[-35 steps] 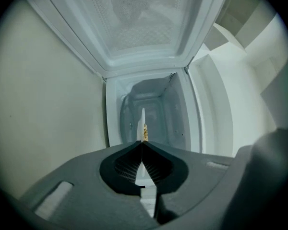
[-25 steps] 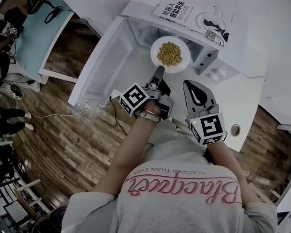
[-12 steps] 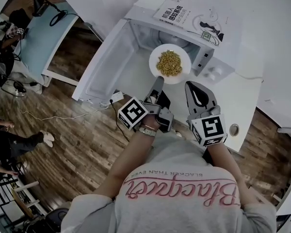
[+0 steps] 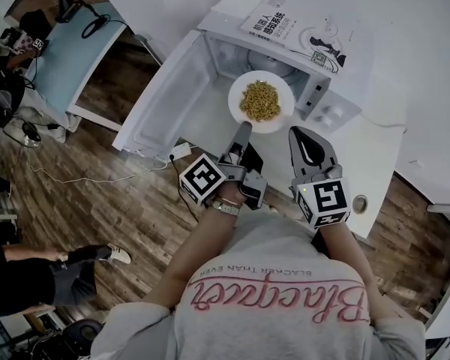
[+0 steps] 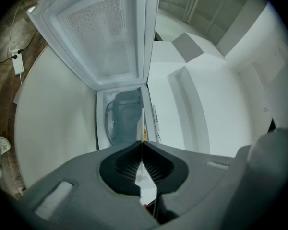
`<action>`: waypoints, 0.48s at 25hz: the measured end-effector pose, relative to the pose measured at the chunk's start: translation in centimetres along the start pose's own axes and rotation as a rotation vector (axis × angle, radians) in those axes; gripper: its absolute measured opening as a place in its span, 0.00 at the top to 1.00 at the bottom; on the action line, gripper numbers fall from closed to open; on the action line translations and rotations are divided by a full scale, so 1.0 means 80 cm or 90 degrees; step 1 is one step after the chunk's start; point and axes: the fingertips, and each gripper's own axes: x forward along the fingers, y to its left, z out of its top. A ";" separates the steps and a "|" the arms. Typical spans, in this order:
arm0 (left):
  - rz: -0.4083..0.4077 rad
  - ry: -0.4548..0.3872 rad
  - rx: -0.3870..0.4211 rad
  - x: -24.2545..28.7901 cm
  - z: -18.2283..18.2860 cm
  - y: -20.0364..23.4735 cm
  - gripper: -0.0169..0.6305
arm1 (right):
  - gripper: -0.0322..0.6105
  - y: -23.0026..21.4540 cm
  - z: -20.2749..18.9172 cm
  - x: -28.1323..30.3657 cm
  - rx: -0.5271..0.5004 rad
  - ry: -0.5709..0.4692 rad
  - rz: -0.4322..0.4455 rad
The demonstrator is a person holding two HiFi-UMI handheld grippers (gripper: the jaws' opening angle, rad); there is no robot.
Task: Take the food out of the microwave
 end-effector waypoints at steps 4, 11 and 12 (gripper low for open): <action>-0.001 -0.004 -0.008 0.000 0.000 -0.001 0.96 | 0.94 -0.002 0.000 0.001 0.004 -0.004 0.002; 0.009 -0.002 -0.018 -0.003 -0.005 0.003 0.96 | 0.94 0.001 -0.004 -0.001 0.005 0.004 0.008; 0.011 -0.001 -0.020 -0.003 -0.006 0.003 0.96 | 0.94 0.001 -0.004 -0.001 0.006 0.005 0.008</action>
